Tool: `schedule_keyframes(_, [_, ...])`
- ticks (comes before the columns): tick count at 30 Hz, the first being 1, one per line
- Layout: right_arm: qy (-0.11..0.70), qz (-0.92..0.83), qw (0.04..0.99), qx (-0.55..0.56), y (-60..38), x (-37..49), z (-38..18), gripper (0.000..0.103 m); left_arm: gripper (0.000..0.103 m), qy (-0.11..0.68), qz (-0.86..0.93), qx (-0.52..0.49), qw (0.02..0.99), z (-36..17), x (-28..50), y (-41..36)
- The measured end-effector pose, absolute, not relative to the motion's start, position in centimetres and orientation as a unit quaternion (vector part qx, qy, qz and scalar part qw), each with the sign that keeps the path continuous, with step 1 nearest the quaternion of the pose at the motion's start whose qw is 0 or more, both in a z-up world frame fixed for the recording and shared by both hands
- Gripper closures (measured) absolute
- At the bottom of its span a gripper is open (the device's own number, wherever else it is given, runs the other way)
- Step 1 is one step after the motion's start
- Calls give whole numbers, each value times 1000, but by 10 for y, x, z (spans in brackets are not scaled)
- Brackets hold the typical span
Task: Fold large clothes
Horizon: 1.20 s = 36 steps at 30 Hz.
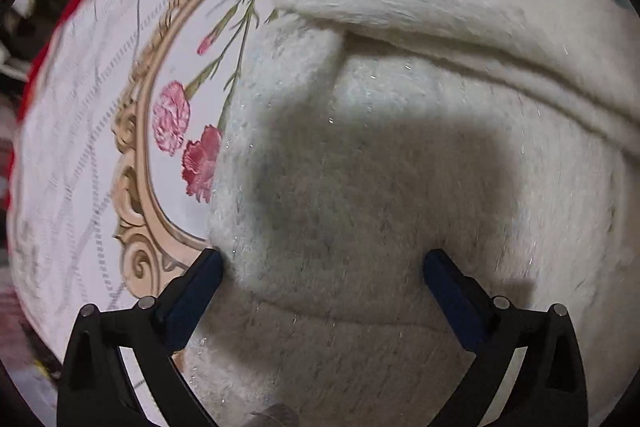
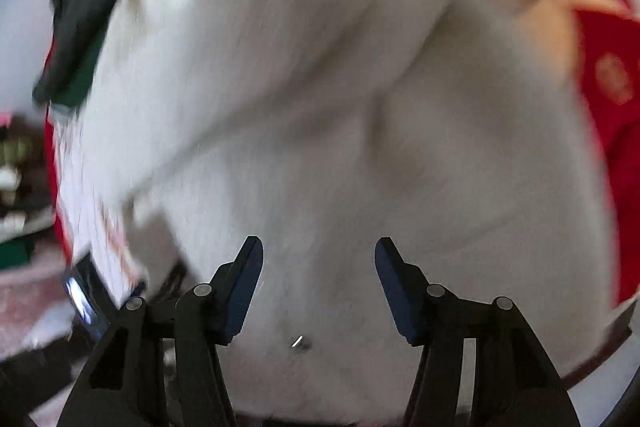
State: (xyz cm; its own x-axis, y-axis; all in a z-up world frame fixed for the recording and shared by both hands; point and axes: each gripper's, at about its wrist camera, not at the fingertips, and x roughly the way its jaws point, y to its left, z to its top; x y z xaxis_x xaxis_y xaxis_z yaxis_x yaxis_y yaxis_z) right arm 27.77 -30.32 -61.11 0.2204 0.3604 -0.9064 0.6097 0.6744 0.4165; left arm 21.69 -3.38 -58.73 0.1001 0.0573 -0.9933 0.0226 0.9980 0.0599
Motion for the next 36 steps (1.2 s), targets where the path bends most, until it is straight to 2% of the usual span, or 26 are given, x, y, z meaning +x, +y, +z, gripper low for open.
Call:
schedule_keyframes(5, [612,-230,707,271,-370,299,-605,42,0,661,31,40,749,-569,229,-43])
schedule_keyframes(10, [657,-198,689,232,-377,346,-665,43,0,628,59,103,769,-566,258,-73])
schedule_keyframes(11, [660,-177,686,250,-375,351,-675,60,0,625,63,107,771,-569,263,-76])
schedule_keyframes(12, [658,-167,684,266,-374,350,-680,72,0,620,69,111,774,-573,269,-79])
schedule_keyframes(13, [656,-180,682,270,-377,347,-680,79,0,617,71,110,776,-574,268,-78])
schedule_keyframes(19, [634,-252,635,363,-417,312,-703,80,0,612,73,109,780,-575,265,-86])
schedule_keyframes(22, [650,-250,637,331,-410,322,-694,77,0,621,70,103,774,-572,267,-78])
schedule_keyframes(26, [626,-232,634,390,-414,316,-658,70,0,618,75,100,777,-548,272,-67])
schedule_keyframes(27, [611,-230,640,405,-416,311,-646,66,0,612,75,95,781,-536,270,-66])
schedule_keyframes(29, [581,-225,656,427,-416,304,-623,41,0,609,73,86,785,-517,268,-66])
schedule_keyframes(30, [553,-215,667,450,-415,302,-608,38,0,613,72,81,783,-508,269,-67])
schedule_keyframes(33, [506,-147,690,497,-412,317,-587,37,0,610,62,60,788,-489,280,-73])
schedule_keyframes(36, [516,-110,692,494,-396,350,-593,37,0,598,59,61,797,-490,306,-80])
